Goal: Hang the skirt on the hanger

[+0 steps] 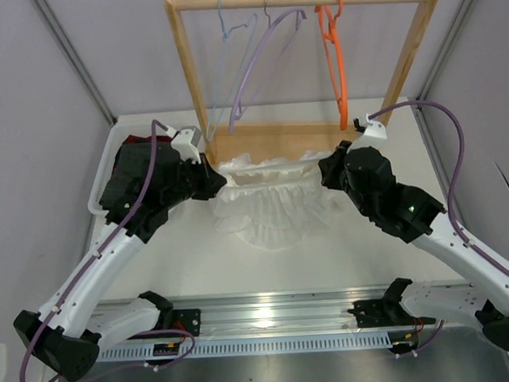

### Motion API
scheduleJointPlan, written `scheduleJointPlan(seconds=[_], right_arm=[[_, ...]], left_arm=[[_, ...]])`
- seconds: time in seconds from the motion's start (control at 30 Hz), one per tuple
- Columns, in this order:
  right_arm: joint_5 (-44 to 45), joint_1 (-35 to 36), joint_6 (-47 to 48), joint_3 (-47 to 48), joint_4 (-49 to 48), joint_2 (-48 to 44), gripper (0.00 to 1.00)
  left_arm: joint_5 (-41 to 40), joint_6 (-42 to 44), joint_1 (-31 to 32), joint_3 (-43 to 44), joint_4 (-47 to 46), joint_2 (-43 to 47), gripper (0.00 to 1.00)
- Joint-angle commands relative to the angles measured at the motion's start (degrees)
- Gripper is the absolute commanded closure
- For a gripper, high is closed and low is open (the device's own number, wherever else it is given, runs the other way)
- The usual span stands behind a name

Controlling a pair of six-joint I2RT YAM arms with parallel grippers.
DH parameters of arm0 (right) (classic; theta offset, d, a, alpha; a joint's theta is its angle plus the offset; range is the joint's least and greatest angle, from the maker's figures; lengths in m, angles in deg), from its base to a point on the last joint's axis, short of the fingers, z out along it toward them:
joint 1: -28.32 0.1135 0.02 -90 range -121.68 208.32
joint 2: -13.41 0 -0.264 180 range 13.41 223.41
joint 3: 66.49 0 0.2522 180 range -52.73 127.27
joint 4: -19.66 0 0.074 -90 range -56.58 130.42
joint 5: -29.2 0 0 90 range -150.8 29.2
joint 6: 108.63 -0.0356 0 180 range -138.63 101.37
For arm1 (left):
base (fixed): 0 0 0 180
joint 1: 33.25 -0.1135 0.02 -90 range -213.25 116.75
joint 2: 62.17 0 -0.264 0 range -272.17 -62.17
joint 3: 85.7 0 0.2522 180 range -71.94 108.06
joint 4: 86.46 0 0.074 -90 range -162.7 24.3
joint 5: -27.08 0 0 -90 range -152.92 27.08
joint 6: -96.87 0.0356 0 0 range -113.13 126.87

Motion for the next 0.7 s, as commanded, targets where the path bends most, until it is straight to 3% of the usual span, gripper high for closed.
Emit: scheduleJointPlan(seconds=[0.0,0.3,0.67], right_arm=[[-0.81,-0.19,-1.97,-5.71,2.39,-3.8,1.0],[-0.9,3.68,-13.93,-24.9,1.51,-12.24,1.0],[-3.44,1.4,-14.83,-38.52,-7.09,-10.31,1.0]], left_arm=[[-1.52,-3.3,0.19,-4.03,-5.72,-0.39,1.0],[-0.46,-8.57,2.38,-20.45,-18.29,-3.63,1.0],[-3.01,-12.62,6.43,-31.81,-30.34,-11.38,1.0]])
